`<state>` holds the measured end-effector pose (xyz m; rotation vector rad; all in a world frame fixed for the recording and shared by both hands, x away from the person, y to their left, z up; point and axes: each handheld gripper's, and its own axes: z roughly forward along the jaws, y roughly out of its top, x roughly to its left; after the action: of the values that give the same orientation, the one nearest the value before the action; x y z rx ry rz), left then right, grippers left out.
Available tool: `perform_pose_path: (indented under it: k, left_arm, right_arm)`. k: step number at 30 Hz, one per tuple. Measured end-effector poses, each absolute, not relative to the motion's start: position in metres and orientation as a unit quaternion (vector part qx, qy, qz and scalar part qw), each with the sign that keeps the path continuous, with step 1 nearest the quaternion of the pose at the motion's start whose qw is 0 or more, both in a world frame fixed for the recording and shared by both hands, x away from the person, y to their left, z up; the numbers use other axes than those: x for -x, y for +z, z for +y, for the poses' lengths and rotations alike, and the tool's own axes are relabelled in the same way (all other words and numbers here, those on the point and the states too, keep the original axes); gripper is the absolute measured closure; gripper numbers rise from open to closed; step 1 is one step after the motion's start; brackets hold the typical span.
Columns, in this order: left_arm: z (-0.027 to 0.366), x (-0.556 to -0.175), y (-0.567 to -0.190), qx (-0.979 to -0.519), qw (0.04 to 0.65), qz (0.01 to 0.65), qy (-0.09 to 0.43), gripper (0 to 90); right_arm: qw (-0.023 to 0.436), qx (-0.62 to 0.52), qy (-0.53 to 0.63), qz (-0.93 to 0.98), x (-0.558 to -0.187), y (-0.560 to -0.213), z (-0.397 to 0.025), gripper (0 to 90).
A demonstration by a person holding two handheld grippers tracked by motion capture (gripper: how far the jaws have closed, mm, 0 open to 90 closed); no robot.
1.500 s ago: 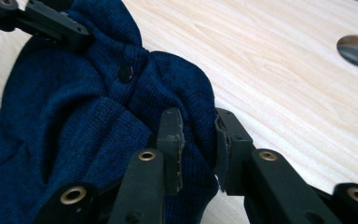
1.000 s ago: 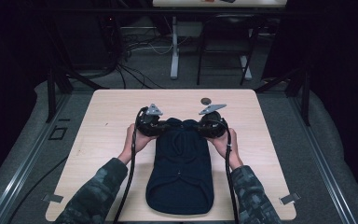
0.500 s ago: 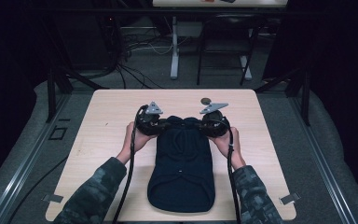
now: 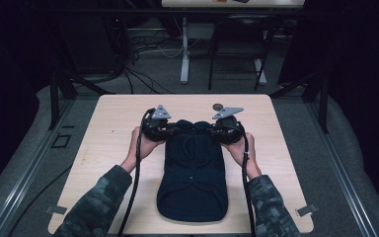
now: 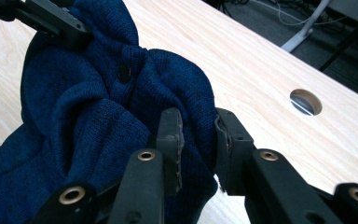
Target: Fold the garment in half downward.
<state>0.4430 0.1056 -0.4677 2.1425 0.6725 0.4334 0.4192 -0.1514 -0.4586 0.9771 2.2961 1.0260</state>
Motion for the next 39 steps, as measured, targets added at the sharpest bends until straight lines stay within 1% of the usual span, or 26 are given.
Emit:
perform_pose_path:
  k: [8,15,26,30,36,39]
  left_arm:
    - [0.107,-0.439,-0.462,-0.851,0.421,0.263,0.172,74.2]
    - [0.108,-0.438,-0.458,-0.851,0.421,0.258,0.182,74.3]
    - [0.109,-0.439,-0.449,-0.847,0.424,0.253,0.200,74.4]
    - [0.112,-0.439,-0.447,-0.845,0.429,0.255,0.194,74.3]
    - [0.117,-0.438,-0.443,-0.845,0.435,0.254,0.177,73.9]
    - [0.120,-0.436,-0.440,-0.844,0.437,0.250,0.184,74.1]
  right_arm:
    - [0.228,-0.345,0.371,0.831,-0.414,-0.452,-0.152,73.5]
    - [0.236,-0.339,0.372,0.831,-0.411,-0.448,-0.151,73.5]
    - [0.267,-0.325,0.377,0.825,-0.410,-0.442,-0.148,73.6]
    - [0.290,-0.315,0.383,0.819,-0.406,-0.440,-0.146,73.7]
    - [0.312,-0.301,0.398,0.809,-0.400,-0.437,-0.144,74.4]
    - [0.318,-0.294,0.401,0.807,-0.399,-0.436,-0.143,74.4]
